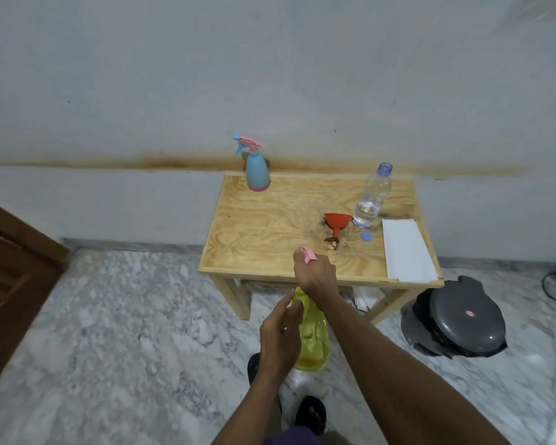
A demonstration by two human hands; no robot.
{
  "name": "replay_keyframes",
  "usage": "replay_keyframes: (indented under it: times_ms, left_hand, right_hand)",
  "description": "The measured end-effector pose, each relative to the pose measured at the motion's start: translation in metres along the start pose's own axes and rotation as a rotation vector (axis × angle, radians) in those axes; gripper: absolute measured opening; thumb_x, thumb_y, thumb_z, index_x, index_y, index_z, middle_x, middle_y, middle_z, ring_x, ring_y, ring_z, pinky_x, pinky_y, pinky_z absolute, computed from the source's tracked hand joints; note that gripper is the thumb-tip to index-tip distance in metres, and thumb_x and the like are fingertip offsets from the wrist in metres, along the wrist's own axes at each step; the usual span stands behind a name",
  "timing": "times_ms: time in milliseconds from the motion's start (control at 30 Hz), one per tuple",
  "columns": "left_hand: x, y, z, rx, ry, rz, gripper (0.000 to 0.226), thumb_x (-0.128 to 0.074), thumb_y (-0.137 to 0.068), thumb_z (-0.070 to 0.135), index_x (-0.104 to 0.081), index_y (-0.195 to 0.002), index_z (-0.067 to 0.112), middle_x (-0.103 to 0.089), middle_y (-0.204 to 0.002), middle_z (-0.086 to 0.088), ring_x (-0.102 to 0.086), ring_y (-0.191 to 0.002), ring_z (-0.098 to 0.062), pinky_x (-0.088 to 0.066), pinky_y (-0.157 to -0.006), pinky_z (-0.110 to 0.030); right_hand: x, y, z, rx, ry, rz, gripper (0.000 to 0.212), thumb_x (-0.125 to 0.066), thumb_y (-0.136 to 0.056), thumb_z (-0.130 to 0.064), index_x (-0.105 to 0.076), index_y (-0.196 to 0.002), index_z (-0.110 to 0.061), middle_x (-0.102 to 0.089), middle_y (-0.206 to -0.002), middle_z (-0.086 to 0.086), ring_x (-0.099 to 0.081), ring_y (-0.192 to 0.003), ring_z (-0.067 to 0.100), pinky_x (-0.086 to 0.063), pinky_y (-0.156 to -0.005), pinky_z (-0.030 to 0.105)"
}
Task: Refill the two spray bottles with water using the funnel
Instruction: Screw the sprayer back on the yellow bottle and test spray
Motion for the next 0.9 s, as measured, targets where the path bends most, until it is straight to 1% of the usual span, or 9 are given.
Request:
replay_keyframes:
  times_ms: [67, 133, 267, 400, 500, 600, 733, 800, 900]
  left_hand:
    - [0.004, 0.001, -0.001, -0.014, 0.001, 0.033, 0.049, -0.054, -0.093, 0.059, -0.062, -0.133, 0.033, -0.074, -0.116, -0.002, -0.069, -0.107, -0.015, -0.057, -0.088, -0.030]
    - [0.011, 0.001, 0.000, -0.024, 0.005, 0.070, 0.047, -0.054, -0.094, 0.058, -0.061, -0.134, 0.034, -0.074, -0.116, -0.001, -0.069, -0.107, -0.013, -0.056, -0.087, -0.026]
    - [0.025, -0.002, 0.002, -0.001, 0.020, 0.102, 0.044, -0.055, -0.096, 0.045, -0.060, -0.137, 0.027, -0.072, -0.120, 0.003, -0.067, -0.109, -0.006, -0.054, -0.085, -0.016]
    - [0.026, -0.007, 0.002, 0.021, 0.031, 0.081, 0.045, -0.055, -0.097, 0.045, -0.060, -0.138, 0.026, -0.071, -0.122, 0.005, -0.066, -0.113, -0.007, -0.055, -0.092, -0.021]
    - [0.014, -0.011, 0.000, 0.036, 0.016, 0.036, 0.045, -0.055, -0.098, 0.048, -0.060, -0.137, 0.026, -0.071, -0.123, 0.006, -0.066, -0.114, -0.007, -0.056, -0.096, -0.030]
    - [-0.003, -0.012, 0.002, 0.043, 0.004, 0.011, 0.040, -0.057, -0.098, 0.043, -0.064, -0.132, 0.023, -0.075, -0.112, 0.002, -0.071, -0.102, -0.007, -0.058, -0.088, -0.033]
    - [-0.023, -0.012, 0.008, 0.032, 0.003, -0.037, 0.042, -0.057, -0.094, 0.045, -0.066, -0.128, 0.023, -0.075, -0.106, -0.002, -0.069, -0.088, -0.002, -0.052, -0.075, -0.019]
    - [-0.028, -0.013, 0.008, 0.028, 0.003, -0.049, 0.049, -0.059, -0.093, 0.051, -0.066, -0.130, 0.021, -0.075, -0.107, -0.005, -0.069, -0.089, -0.006, -0.053, -0.077, -0.023]
    - [-0.032, -0.013, 0.008, 0.005, -0.017, -0.052, 0.051, -0.059, -0.092, 0.056, -0.066, -0.130, 0.023, -0.076, -0.106, -0.001, -0.071, -0.091, -0.008, -0.055, -0.079, -0.029]
  right_hand:
    - [-0.007, 0.000, -0.006, 0.016, -0.001, -0.031, 0.044, -0.037, -0.084, -0.053, -0.055, -0.076, -0.014, -0.068, -0.097, 0.018, -0.058, -0.098, 0.040, -0.044, -0.080, 0.041]
    - [-0.016, 0.000, -0.014, 0.033, 0.014, -0.065, 0.043, -0.037, -0.082, -0.054, -0.056, -0.078, -0.016, -0.069, -0.099, 0.018, -0.059, -0.099, 0.040, -0.047, -0.084, 0.042]
    - [-0.031, -0.001, -0.024, 0.059, 0.049, -0.076, 0.063, -0.031, -0.083, -0.057, -0.065, -0.096, -0.007, -0.069, -0.103, 0.018, -0.061, -0.098, 0.039, -0.045, -0.083, 0.038]
    - [-0.033, -0.003, -0.027, 0.060, 0.087, -0.067, 0.069, -0.022, -0.076, -0.060, -0.063, -0.092, -0.007, -0.069, -0.100, 0.018, -0.061, -0.100, 0.042, -0.044, -0.083, 0.041]
    - [-0.015, -0.001, -0.025, 0.054, 0.065, -0.033, 0.050, -0.035, -0.091, -0.049, -0.066, -0.098, -0.011, -0.067, -0.107, 0.017, -0.058, -0.106, 0.041, -0.042, -0.084, 0.039]
    - [0.008, -0.005, -0.009, 0.004, 0.039, 0.018, 0.047, -0.040, -0.094, -0.045, -0.065, -0.102, -0.006, -0.065, -0.110, 0.019, -0.055, -0.107, 0.041, -0.044, -0.089, 0.041]
    - [0.025, -0.014, 0.003, -0.001, 0.050, 0.058, 0.051, -0.037, -0.095, -0.043, -0.062, -0.101, 0.000, -0.064, -0.104, 0.023, -0.058, -0.103, 0.041, -0.045, -0.086, 0.041]
    - [0.029, -0.017, 0.008, -0.007, 0.066, 0.064, 0.050, -0.036, -0.094, -0.044, -0.060, -0.103, -0.001, -0.064, -0.105, 0.023, -0.058, -0.101, 0.041, -0.040, -0.081, 0.039]
    - [0.033, -0.019, 0.010, -0.014, 0.059, 0.049, 0.051, -0.037, -0.094, -0.048, -0.060, -0.105, -0.003, -0.062, -0.106, 0.020, -0.054, -0.102, 0.038, -0.035, -0.081, 0.038]
Point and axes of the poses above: each hand's wrist, its own y-axis away from the middle knuckle, its own x-axis out of the back of the hand, z = x × y, the point moved 7 cm from there along -y, towards the middle knuckle
